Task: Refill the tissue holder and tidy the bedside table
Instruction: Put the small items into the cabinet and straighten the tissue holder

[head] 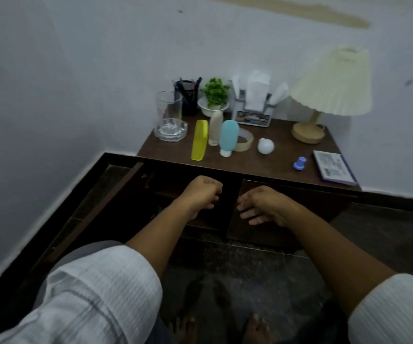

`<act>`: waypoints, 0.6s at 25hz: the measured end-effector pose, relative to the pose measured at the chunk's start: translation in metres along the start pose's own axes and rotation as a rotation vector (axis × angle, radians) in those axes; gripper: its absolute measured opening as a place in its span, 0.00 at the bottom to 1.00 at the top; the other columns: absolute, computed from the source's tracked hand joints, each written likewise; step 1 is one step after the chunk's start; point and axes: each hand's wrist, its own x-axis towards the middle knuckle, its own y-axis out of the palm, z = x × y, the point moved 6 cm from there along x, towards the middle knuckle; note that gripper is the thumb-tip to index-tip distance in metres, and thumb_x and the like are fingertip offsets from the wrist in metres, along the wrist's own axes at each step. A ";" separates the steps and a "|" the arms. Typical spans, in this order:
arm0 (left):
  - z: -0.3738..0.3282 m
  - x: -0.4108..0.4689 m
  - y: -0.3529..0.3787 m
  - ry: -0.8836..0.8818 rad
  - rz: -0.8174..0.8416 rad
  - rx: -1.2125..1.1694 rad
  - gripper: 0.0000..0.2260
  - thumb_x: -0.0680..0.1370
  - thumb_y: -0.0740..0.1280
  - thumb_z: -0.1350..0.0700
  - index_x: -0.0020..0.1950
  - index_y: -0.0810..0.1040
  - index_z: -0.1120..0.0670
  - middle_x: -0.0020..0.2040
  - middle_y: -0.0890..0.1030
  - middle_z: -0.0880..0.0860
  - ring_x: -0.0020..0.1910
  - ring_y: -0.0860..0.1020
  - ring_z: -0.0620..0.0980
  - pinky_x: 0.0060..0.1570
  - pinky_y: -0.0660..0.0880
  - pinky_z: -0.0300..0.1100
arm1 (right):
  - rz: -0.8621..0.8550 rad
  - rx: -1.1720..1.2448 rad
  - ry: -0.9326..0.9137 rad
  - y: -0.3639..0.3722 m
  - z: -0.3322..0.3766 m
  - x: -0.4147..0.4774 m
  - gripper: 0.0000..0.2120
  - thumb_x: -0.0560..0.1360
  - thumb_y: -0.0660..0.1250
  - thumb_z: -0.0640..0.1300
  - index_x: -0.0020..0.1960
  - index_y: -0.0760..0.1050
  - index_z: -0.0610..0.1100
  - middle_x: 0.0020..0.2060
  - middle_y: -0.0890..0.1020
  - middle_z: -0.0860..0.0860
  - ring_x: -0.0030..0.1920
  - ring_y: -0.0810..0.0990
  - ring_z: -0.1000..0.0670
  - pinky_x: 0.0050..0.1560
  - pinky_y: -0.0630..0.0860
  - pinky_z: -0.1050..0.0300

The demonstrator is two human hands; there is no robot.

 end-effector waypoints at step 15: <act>0.001 0.022 0.065 0.004 0.230 0.003 0.14 0.84 0.58 0.54 0.54 0.84 0.54 0.51 0.85 0.52 0.51 0.82 0.49 0.62 0.75 0.49 | 0.030 0.290 0.010 -0.049 -0.056 -0.025 0.12 0.80 0.64 0.38 0.63 0.78 0.39 0.63 0.82 0.42 0.63 0.81 0.44 0.63 0.78 0.43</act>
